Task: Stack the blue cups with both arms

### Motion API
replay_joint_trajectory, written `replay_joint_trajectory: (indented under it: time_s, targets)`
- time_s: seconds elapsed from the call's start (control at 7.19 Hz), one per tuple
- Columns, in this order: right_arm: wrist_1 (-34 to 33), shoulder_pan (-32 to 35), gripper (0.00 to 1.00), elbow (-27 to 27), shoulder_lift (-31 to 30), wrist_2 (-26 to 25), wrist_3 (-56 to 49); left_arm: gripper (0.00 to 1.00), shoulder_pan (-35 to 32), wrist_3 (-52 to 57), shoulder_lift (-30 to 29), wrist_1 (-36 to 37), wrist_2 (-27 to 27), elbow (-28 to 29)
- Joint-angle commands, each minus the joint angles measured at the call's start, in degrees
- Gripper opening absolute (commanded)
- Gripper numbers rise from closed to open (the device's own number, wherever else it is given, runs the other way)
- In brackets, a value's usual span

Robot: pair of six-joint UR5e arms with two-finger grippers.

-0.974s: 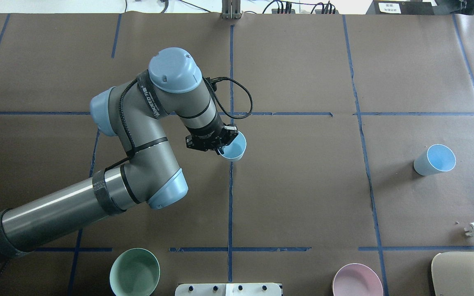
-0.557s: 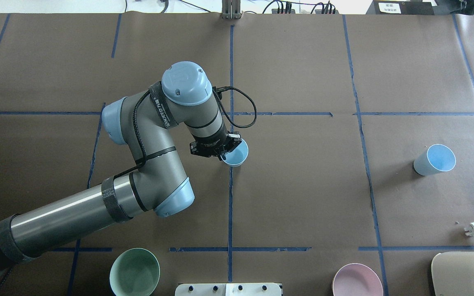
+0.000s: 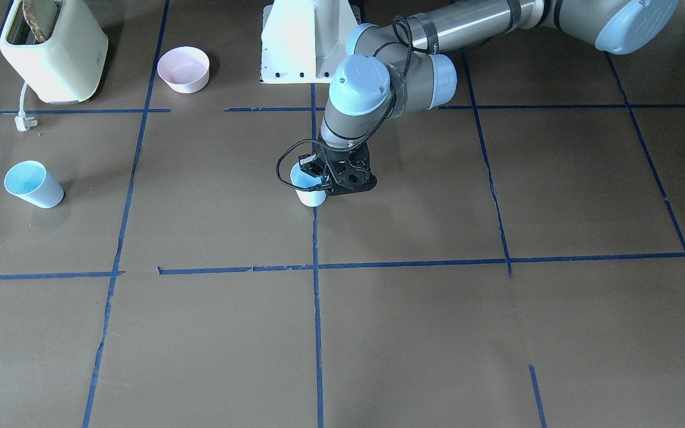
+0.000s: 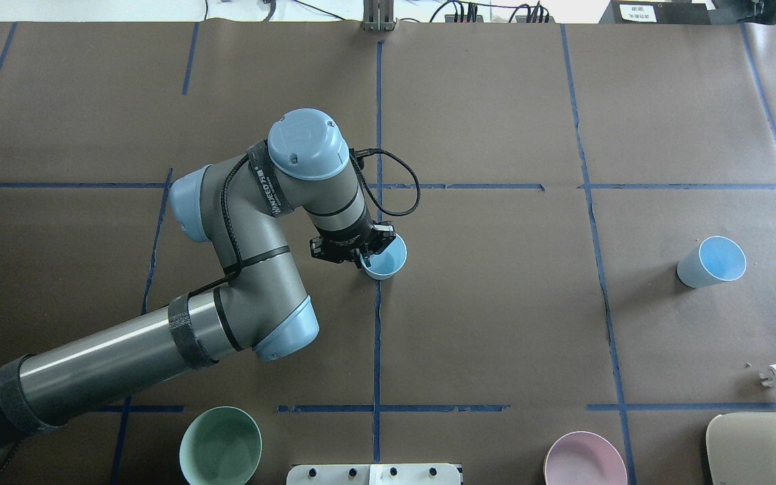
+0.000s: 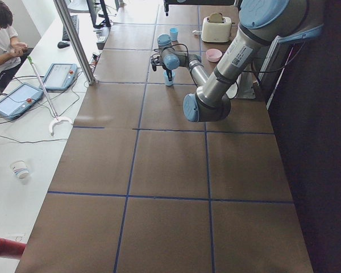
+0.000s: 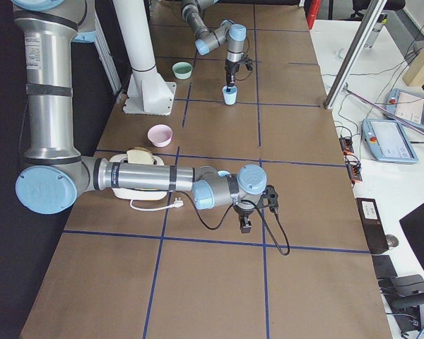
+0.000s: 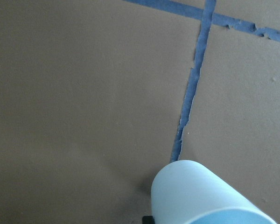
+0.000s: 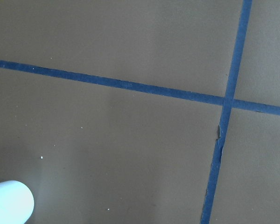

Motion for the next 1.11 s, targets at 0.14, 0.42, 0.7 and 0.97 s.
replay_joint_trajectory:
  time_s: [0.14,0.42,0.7,0.97]
  targets:
    - [0.05,-0.29,1.00,0.37,0.10,0.99,0.36,0.68,-0.13,-0.02,0.10,-0.35,-0.18,-0.78]
    - [0.14,-3.61,1.00,6.13,0.01,1.00,12.40,0.82,-1.78,-0.28,1.24,-0.62,0.08,-7.60]
    - [0.93,-9.84,1.00,13.08,-1.91,-0.57,27.46,0.82,-4.77,0.07,2.21,-0.71,0.00,-9.14]
    - [13.09,-15.37,0.99,14.08,-7.08,-6.25,35.49,0.82,-5.66,0.07,2.74,-0.71,0.09,-9.05]
